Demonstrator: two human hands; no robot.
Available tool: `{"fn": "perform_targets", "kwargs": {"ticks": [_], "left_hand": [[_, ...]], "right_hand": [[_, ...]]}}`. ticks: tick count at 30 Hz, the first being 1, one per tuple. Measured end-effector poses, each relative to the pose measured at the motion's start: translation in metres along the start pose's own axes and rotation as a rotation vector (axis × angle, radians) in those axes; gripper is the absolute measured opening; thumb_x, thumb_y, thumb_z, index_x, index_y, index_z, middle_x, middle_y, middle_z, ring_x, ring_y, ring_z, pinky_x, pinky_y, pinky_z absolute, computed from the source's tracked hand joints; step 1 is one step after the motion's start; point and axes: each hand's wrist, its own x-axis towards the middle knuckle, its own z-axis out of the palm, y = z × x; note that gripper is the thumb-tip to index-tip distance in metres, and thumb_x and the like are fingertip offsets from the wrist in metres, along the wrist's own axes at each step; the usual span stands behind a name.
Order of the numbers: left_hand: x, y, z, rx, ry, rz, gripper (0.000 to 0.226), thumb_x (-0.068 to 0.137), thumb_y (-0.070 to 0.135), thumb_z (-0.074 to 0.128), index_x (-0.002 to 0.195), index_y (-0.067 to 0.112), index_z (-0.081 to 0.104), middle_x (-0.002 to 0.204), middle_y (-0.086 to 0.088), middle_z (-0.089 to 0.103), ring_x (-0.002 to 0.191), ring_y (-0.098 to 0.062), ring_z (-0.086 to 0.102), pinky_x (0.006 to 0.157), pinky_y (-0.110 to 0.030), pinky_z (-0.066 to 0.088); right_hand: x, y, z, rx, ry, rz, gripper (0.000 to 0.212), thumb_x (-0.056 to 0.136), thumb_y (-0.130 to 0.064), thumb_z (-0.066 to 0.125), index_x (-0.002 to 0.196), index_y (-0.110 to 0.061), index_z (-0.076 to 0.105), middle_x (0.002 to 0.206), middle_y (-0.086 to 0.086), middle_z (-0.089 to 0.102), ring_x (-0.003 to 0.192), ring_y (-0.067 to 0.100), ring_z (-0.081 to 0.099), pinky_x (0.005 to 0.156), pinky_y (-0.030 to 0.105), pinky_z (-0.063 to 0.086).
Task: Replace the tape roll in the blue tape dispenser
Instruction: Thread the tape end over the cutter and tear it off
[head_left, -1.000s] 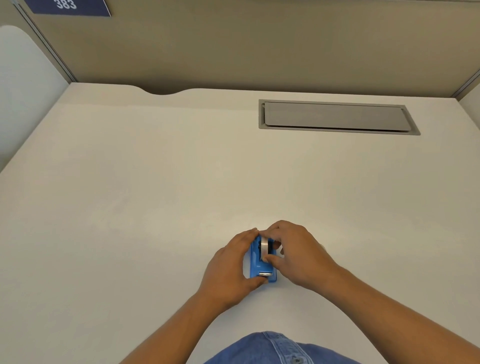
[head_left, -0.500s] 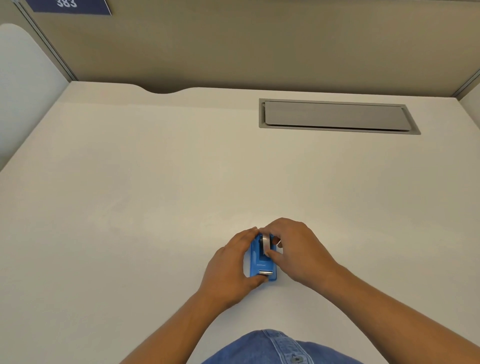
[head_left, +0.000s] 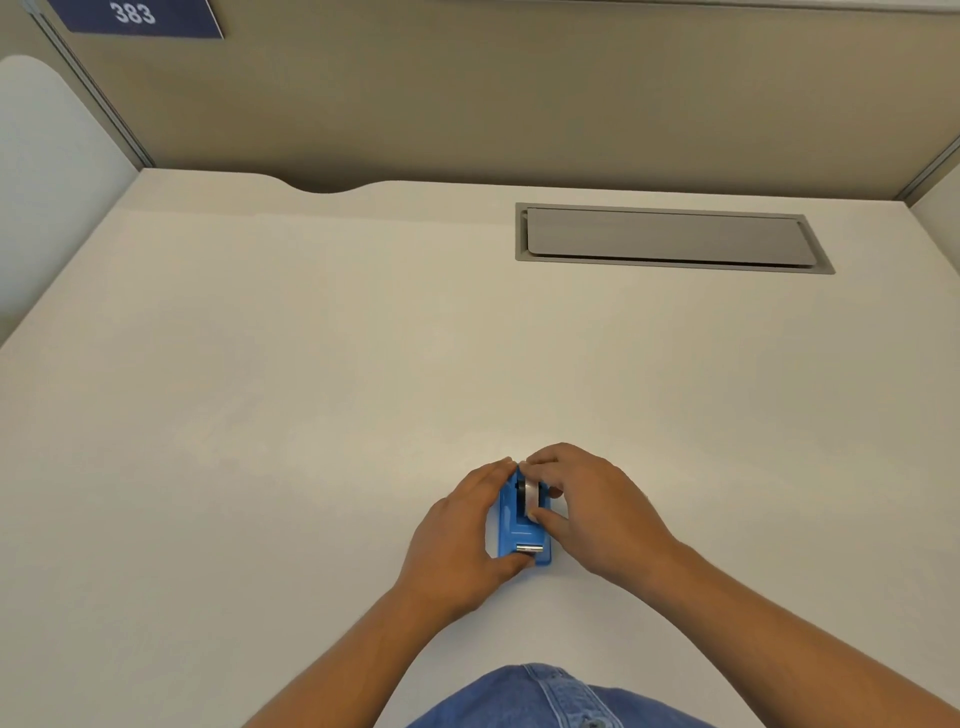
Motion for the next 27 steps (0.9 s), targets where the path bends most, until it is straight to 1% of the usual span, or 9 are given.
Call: {"fn": "perform_targets", "kwargs": {"ticks": [6,9,12,14,16,19,21,23,27], "left_hand": [[0.002,0.003,-0.003,0.042,-0.015,0.017,0.094,0.073,0.054,0.075,0.148,0.037,0.022,0.154,0.014,0.034,0.134,-0.008,0.039,0.103,-0.018,0.023],[0.001,0.007,-0.010,0.044,-0.011,0.036,0.093,0.073,0.061,0.071,0.148,0.036,0.023,0.154,0.016,0.032,0.135,-0.005,0.036,0.104,-0.018,0.022],[0.000,0.014,-0.019,0.032,0.050,0.081,0.079,0.076,0.059,0.070,0.143,0.035,0.035,0.142,0.021,0.042,0.125,0.000,0.042,0.104,-0.019,0.029],[-0.001,0.018,-0.024,0.024,0.116,0.128,0.060,0.077,0.051,0.073,0.129,0.033,0.051,0.122,0.020,0.056,0.104,0.002,0.052,0.094,-0.020,0.043],[-0.002,0.022,-0.027,0.081,0.158,0.184,0.039,0.080,0.039,0.075,0.116,0.030,0.061,0.106,0.012,0.063,0.088,-0.003,0.057,0.079,-0.021,0.051],[0.002,0.023,-0.028,0.199,0.158,0.278,0.027,0.081,0.021,0.076,0.107,0.023,0.069,0.098,0.004,0.067,0.079,-0.013,0.061,0.067,-0.021,0.049],[0.006,0.022,-0.029,0.296,0.154,0.388,0.025,0.075,0.011,0.080,0.098,0.018,0.072,0.090,0.000,0.069,0.070,-0.020,0.062,0.057,-0.028,0.053],[0.011,0.019,-0.029,0.420,0.157,0.523,0.025,0.072,0.006,0.082,0.093,0.014,0.072,0.084,-0.003,0.069,0.063,-0.022,0.060,0.049,-0.030,0.050],[0.016,0.016,-0.032,0.592,0.170,0.708,0.026,0.068,0.005,0.083,0.090,0.012,0.072,0.079,-0.002,0.067,0.058,-0.020,0.055,0.048,-0.027,0.036]], "right_hand": [[-0.003,0.003,0.002,-0.044,-0.020,-0.008,0.053,0.086,-0.024,0.071,0.134,-0.031,0.052,0.127,-0.014,0.053,0.105,0.008,0.056,0.088,0.024,0.049],[-0.005,0.004,0.005,-0.062,0.003,-0.012,0.055,0.085,-0.025,0.072,0.135,-0.033,0.050,0.128,-0.014,0.053,0.106,0.008,0.056,0.085,0.022,0.048],[-0.006,0.005,0.008,-0.075,0.028,-0.011,0.054,0.085,-0.029,0.071,0.134,-0.035,0.051,0.127,-0.016,0.052,0.104,0.006,0.056,0.081,0.020,0.048],[-0.006,0.006,0.010,-0.072,0.043,-0.009,0.052,0.085,-0.029,0.071,0.133,-0.035,0.052,0.125,-0.019,0.051,0.100,0.004,0.056,0.075,0.017,0.044],[-0.005,0.007,0.012,-0.071,0.046,-0.005,0.051,0.085,-0.029,0.071,0.132,-0.035,0.054,0.124,-0.019,0.052,0.098,0.005,0.057,0.073,0.015,0.041],[-0.004,0.008,0.014,-0.075,0.049,0.003,0.049,0.085,-0.029,0.070,0.131,-0.035,0.054,0.125,-0.018,0.053,0.098,0.006,0.059,0.074,0.015,0.041],[-0.004,0.009,0.015,-0.082,0.054,0.002,0.047,0.086,-0.030,0.069,0.131,-0.035,0.055,0.124,-0.019,0.053,0.097,0.006,0.059,0.071,0.015,0.039],[-0.004,0.009,0.015,-0.082,0.058,0.002,0.046,0.086,-0.033,0.067,0.130,-0.037,0.055,0.123,-0.021,0.053,0.096,0.005,0.058,0.069,0.014,0.037],[-0.004,0.011,0.015,-0.090,0.061,-0.006,0.046,0.087,-0.034,0.066,0.131,-0.037,0.054,0.124,-0.022,0.053,0.095,0.005,0.058,0.069,0.018,0.043]]}}
